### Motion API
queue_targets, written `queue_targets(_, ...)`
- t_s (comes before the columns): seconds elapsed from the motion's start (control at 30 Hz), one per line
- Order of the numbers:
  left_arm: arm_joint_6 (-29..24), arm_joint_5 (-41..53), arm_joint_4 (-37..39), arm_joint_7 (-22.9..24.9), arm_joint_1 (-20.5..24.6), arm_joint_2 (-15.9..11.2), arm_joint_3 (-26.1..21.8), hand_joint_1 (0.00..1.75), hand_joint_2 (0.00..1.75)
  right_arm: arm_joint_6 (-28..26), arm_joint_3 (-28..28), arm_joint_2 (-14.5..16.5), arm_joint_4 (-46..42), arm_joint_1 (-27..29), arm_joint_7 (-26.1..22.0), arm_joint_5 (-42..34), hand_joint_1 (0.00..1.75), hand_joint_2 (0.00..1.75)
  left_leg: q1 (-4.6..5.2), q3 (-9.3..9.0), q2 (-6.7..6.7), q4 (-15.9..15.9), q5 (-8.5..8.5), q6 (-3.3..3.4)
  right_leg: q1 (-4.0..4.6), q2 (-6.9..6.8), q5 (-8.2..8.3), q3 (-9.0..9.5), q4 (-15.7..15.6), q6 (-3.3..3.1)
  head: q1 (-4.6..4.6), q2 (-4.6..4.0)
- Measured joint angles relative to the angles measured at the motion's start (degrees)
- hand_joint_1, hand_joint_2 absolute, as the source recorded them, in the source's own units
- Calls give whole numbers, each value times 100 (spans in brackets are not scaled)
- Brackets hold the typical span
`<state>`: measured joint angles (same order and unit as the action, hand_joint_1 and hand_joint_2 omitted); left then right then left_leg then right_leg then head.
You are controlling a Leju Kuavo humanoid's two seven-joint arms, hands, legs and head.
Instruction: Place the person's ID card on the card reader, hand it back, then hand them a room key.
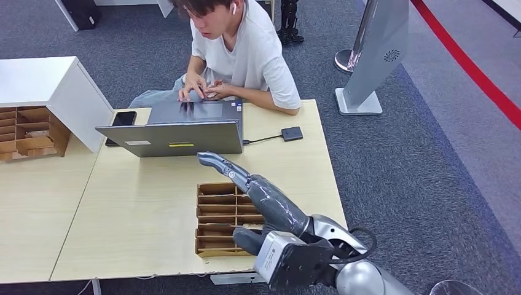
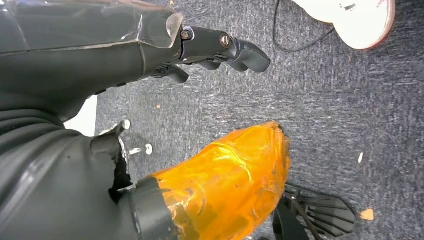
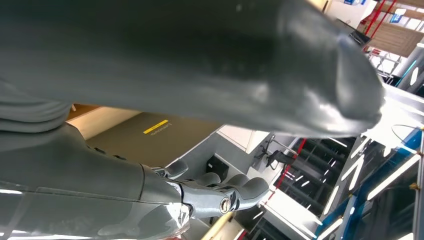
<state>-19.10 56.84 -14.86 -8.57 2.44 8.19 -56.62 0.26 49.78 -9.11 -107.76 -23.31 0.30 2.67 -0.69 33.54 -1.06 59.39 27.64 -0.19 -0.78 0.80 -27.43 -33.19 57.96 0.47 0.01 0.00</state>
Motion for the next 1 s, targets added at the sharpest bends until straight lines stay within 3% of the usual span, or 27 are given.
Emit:
queue_targets(0.5,-88,189,0,-73,-42,95,-13,0,0,244,24,-944,-437,525,-521,-484,0,0,1,1,1,1,5,7,-1,-2,0,1,-3,1,1,0)
queue_targets(1.0,-77,284,0,-121,-31,99,-13,0,0,355,1,-942,-443,200,-227,-566,0,0,1,1,2,1,4,6,-1,-1,0,2,-1,1,1,0)
